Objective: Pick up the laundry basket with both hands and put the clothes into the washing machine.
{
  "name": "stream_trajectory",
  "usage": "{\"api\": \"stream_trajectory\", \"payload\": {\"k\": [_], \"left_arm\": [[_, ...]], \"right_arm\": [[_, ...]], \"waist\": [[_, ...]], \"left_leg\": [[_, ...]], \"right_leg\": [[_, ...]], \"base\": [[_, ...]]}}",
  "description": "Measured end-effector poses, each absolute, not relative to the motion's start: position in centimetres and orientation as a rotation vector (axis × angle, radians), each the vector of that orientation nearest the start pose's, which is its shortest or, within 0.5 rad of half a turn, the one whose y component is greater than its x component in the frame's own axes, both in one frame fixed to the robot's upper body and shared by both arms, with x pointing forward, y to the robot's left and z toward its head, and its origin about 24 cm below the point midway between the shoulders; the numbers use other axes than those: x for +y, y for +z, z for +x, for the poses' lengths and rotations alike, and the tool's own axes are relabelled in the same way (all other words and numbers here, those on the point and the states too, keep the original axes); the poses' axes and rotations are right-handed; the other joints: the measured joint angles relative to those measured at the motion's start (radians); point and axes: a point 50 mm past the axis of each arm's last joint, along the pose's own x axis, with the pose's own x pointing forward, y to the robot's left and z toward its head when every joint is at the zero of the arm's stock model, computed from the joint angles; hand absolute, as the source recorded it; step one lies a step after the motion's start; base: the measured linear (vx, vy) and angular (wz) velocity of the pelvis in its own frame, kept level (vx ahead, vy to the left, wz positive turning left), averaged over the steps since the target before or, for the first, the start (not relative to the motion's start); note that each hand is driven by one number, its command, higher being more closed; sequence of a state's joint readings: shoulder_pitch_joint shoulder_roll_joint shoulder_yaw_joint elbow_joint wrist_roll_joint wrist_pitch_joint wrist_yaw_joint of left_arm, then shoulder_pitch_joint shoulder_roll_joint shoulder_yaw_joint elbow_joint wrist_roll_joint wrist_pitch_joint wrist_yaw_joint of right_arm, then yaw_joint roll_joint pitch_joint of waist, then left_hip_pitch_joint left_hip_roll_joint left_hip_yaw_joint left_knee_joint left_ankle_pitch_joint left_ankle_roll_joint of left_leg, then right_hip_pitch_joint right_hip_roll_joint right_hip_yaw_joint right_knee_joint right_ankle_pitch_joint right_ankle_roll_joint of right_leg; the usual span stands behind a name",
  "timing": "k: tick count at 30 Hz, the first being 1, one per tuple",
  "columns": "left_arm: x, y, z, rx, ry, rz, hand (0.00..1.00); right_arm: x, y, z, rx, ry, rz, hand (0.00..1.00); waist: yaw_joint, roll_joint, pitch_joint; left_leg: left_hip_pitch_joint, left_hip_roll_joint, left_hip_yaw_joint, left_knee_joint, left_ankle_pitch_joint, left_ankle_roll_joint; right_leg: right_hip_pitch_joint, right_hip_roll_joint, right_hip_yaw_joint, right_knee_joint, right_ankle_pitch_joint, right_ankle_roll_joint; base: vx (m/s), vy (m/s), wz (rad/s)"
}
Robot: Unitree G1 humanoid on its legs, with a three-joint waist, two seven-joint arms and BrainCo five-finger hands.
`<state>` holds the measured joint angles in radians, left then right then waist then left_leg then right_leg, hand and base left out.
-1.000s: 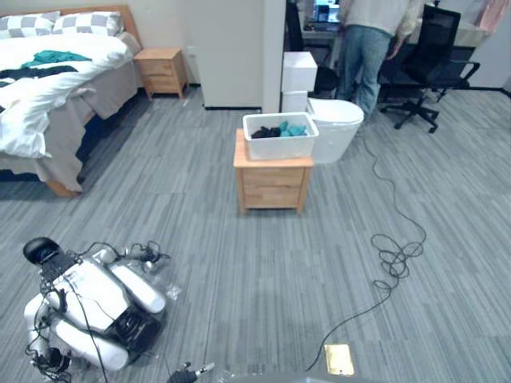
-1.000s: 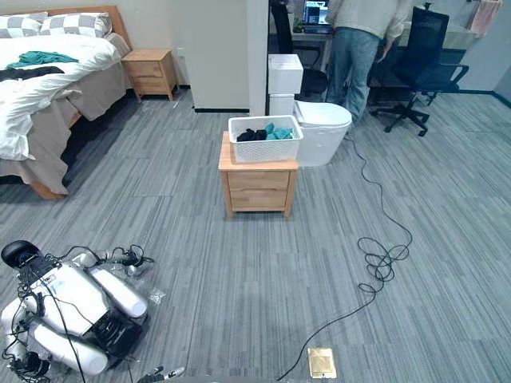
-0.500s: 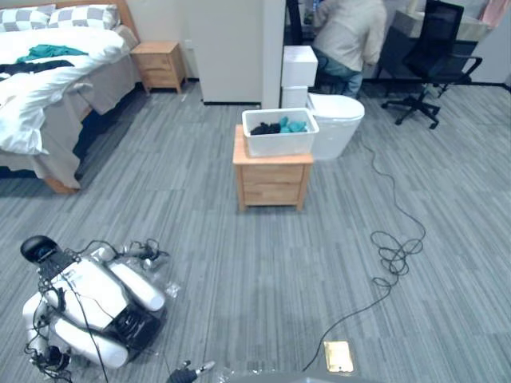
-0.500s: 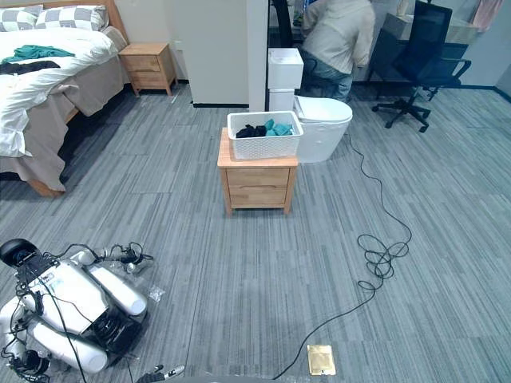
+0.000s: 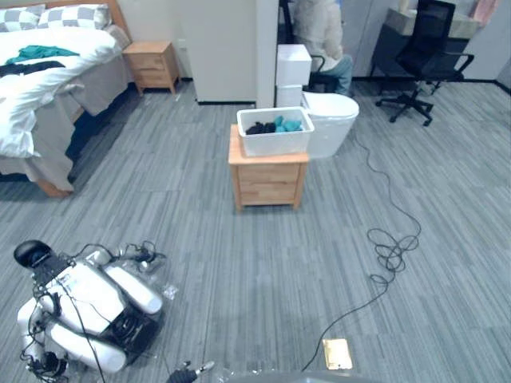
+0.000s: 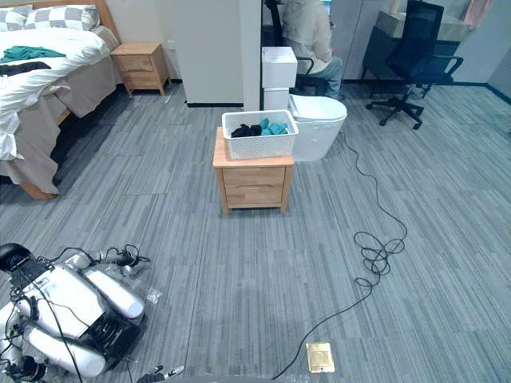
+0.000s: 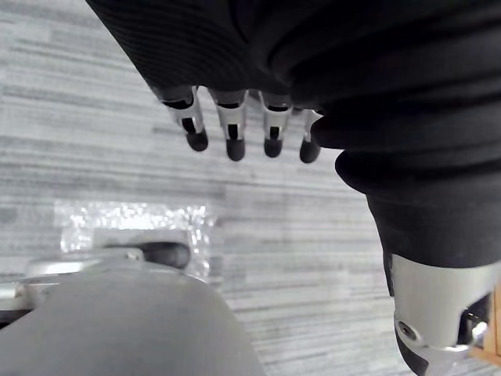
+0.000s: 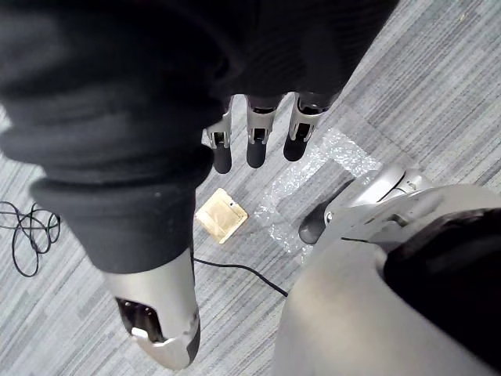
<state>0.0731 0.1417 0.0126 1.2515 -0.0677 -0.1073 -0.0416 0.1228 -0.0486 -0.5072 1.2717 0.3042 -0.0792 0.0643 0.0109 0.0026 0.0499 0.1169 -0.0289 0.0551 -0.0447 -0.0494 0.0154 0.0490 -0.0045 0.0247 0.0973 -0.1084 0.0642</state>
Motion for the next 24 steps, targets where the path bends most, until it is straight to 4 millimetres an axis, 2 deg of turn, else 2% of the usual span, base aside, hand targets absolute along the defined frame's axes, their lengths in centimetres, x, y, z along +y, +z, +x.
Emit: {"api": "stream_trajectory", "payload": {"k": [1, 2, 3, 4, 5, 6, 8, 9, 11, 12, 13, 14, 15, 16, 17, 18, 19, 20, 21, 22, 23, 24], "left_arm": [[20.6, -16.9, 7.1, 1.187, 0.108, 0.037, 0.0], [20.7, -16.7, 8.1, 1.161, 0.11, 0.038, 0.0], [20.8, -16.6, 8.3, 1.152, 0.111, 0.04, 0.0], [21.1, -16.5, 8.5, 1.142, 0.122, 0.036, 0.0], [21.2, -16.5, 8.4, 1.137, 0.146, 0.018, 0.0], [21.2, -16.5, 8.2, 1.141, 0.155, 0.012, 0.0], [21.3, -16.5, 8.0, 1.144, 0.18, -0.012, 0.0], [21.2, -16.5, 8.2, 1.141, 0.18, -0.015, 0.0], [21.2, -16.4, 8.8, 1.127, 0.176, -0.014, 0.0], [21.1, -16.3, 9.5, 1.11, 0.168, -0.011, 0.0], [20.8, -16.2, 10.1, 1.093, 0.158, -0.015, 0.0], [20.5, -16.2, 10.2, 1.091, 0.159, -0.03, 0.0], [19.2, -16.5, 9.6, 1.102, 0.172, -0.096, 0.0], [18.7, -16.6, 9.6, 1.098, 0.175, -0.124, 0.0], [18.6, -16.4, 10.2, 1.062, 0.201, -0.163, 0.0], [18.7, -16.3, 10.4, 1.05, 0.223, -0.181, 0.0], [18.6, -16.1, 10.9, 1.022, 0.263, -0.223, 0.0], [18.4, -16.2, 10.6, 1.027, 0.269, -0.236, 0.0], [18.4, -16.2, 10.7, 1.024, 0.262, -0.231, 0.0], [18.5, -16.1, 10.8, 1.02, 0.251, -0.218, 0.0], [18.6, -16.0, 11.0, 1.011, 0.25, -0.219, 0.0], [18.8, -15.8, 11.4, 0.986, 0.243, -0.204, 0.0]], "right_arm": [[-21.0, -17.5, 2.7, 1.152, -0.69, 0.539, 0.0], [-21.2, -17.4, 2.8, 1.136, -0.711, 0.556, 0.0], [-21.0, -17.4, 3.1, 1.121, -0.71, 0.566, 0.0], [-20.7, -17.3, 3.3, 1.096, -0.717, 0.587, 0.0], [-20.7, -17.3, 3.5, 1.083, -0.724, 0.6, 0.0], [-20.7, -17.3, 3.4, 1.086, -0.726, 0.601, 0.0], [-20.7, -17.3, 3.5, 1.081, -0.732, 0.607, 0.0], [-20.7, -17.3, 3.4, 1.073, -0.757, 0.63, 0.0], [-20.5, -17.4, 3.5, 1.059, -0.796, 0.675, 0.0], [-20.3, -17.5, 3.0, 1.072, -0.828, 0.704, 0.0], [-19.9, -17.7, 2.2, 1.089, -0.868, 0.739, 0.0], [-19.9, -17.7, 1.7, 1.097, -0.891, 0.756, 0.0], [-20.1, -17.7, 0.2, 1.107, -0.956, 0.781, 0.0], [-20.0, -17.8, -0.2, 1.101, -0.982, 0.801, 0.0], [-20.0, -17.8, 0.0, 1.092, -0.992, 0.812, 0.0], [-20.2, -17.7, 0.3, 1.082, -0.986, 0.808, 0.0], [-20.7, -17.5, 1.2, 1.054, -0.946, 0.77, 0.0], [-20.7, -17.5, 1.8, 1.051, -0.907, 0.744, 0.0], [-21.2, -17.3, 3.0, 1.036, -0.845, 0.693, 0.0], [-21.6, -17.1, 4.7, 1.019, -0.789, 0.659, 0.0], [-21.5, -17.0, 5.5, 1.013, -0.753, 0.641, 0.0], [-21.3, -16.7, 7.2, 0.987, -0.707, 0.625, 0.0]], "waist": [[-0.001, -0.01, 0.032], [0.0, -0.015, 0.042], [0.001, -0.014, 0.048], [-0.001, -0.024, 0.072], [-0.001, -0.032, 0.082], [0.003, -0.03, 0.093], [-0.001, -0.03, 0.095], [-0.013, -0.024, 0.093], [-0.029, -0.014, 0.088], [-0.039, -0.024, 0.09], [-0.049, -0.04, 0.09], [-0.052, -0.036, 0.091], [-0.069, 0.008, 0.062], [-0.069, 0.016, 0.053], [-0.061, 0.013, 0.052], [-0.057, 0.015, 0.054], [-0.049, 0.029, 0.061], [-0.045, 0.036, 0.063], [-0.022, 0.038, 0.071], [-0.006, 0.041, 0.076], [0.005, 0.038, 0.077], [0.015, 0.028, 0.084]], "left_leg": [[-0.017, -0.015, -0.01, 0.023, -0.029, 0.025], [-0.027, -0.038, -0.02, 0.038, -0.047, 0.045], [-0.029, -0.049, -0.024, 0.049, -0.053, 0.048], [-0.02, -0.061, -0.024, 0.06, -0.059, 0.054], [0.022, -0.059, -0.001, 0.058, -0.068, 0.067], [0.036, -0.058, 0.002, 0.051, -0.071, 0.068], [0.067, -0.045, 0.002, 0.046, -0.093, 0.074], [0.07, -0.021, 0.001, 0.048, -0.111, 0.063], [0.071, 0.01, -0.003, 0.05, -0.137, 0.047], [0.071, 0.024, -0.017, 0.049, -0.16, 0.029], [0.082, 0.031, -0.039, 0.054, -0.187, 0.02], [0.095, 0.047, -0.046, 0.062, -0.21, 0.016], [0.115, 0.127, -0.058, 0.108, -0.253, -0.015], [0.102, 0.14, -0.063, 0.159, -0.256, -0.025], [0.025, 0.157, -0.055, 0.354, -0.242, -0.043], [-0.017, 0.165, -0.054, 0.476, -0.219, -0.047], [-0.129, 0.179, -0.073, 0.788, -0.054, -0.051], [-0.18, 0.186, -0.08, 0.905, 0.064, -0.068], [-0.267, 0.188, -0.093, 1.118, 0.09, -0.08], [-0.344, 0.182, -0.086, 1.255, 0.053, -0.057], [-0.378, 0.177, -0.073, 1.283, 0.03, -0.048], [-0.44, 0.164, -0.047, 1.266, -0.017, -0.039]], "right_leg": [[-0.056, -0.02, -0.02, 0.13, -0.063, 0.036], [-0.15, -0.053, -0.044, 0.328, -0.114, 0.038], [-0.206, -0.072, -0.054, 0.455, -0.12, 0.022], [-0.318, -0.103, -0.061, 0.669, -0.101, -0.023], [-0.366, -0.121, -0.064, 0.781, -0.109, -0.016], [-0.381, -0.128, -0.07, 0.796, -0.116, -0.014], [-0.409, -0.139, -0.109, 0.681, -0.118, -0.012], [-0.419, -0.129, -0.136, 0.543, -0.098, -0.006], [-0.424, -0.107, -0.168, 0.322, -0.03, 0.003], [-0.419, -0.099, -0.164, 0.153, 0.041, 0.012], [-0.415, -0.104, -0.151, 0.088, 0.092, 0.019], [-0.414, -0.097, -0.154, 0.112, 0.129, 0.005], [-0.393, -0.035, -0.181, 0.149, 0.146, -0.028], [-0.386, -0.019, -0.193, 0.16, 0.141, -0.061], [-0.367, -0.008, -0.201, 0.188, 0.116, -0.1], [-0.351, -0.002, -0.208, 0.192, 0.106, -0.114], [-0.277, 0.017, -0.213, 0.198, 0.057, -0.136], [-0.241, 0.028, -0.208, 0.194, 0.034, -0.143], [-0.175, 0.046, -0.177, 0.19, -0.004, -0.157], [-0.103, 0.058, -0.143, 0.17, -0.018, -0.165], [-0.066, 0.057, -0.123, 0.152, -0.02, -0.167], [0.004, 0.047, -0.092, 0.11, -0.021, -0.167]], "base": [[-0.09, -0.003, 0.24], [-0.1, 0.001, 0.31], [-0.05, 0.014, 0.42], [0.05, 0.017, 0.4], [0.1, 0.018, 0.31], [0.14, 0.021, 0.05], [0.18, 0.0, -0.06], [0.25, -0.033, -0.03], [0.28, -0.082, 0.03], [0.43, -0.185, 0.28], [0.47, -0.217, 0.32], [0.67, -0.303, 0.52], [0.63, -0.239, 0.43], [0.79, -0.285, 0.42], [0.54, -0.192, 0.12], [0.77, -0.341, -0.07], [0.63, -0.287, -0.15], [0.76, -0.288, -0.35], [0.61, -0.147, -0.62], [0.58, -0.108, -0.76], [0.56, -0.054, -0.79], [0.52, -0.016, -0.7]]}}
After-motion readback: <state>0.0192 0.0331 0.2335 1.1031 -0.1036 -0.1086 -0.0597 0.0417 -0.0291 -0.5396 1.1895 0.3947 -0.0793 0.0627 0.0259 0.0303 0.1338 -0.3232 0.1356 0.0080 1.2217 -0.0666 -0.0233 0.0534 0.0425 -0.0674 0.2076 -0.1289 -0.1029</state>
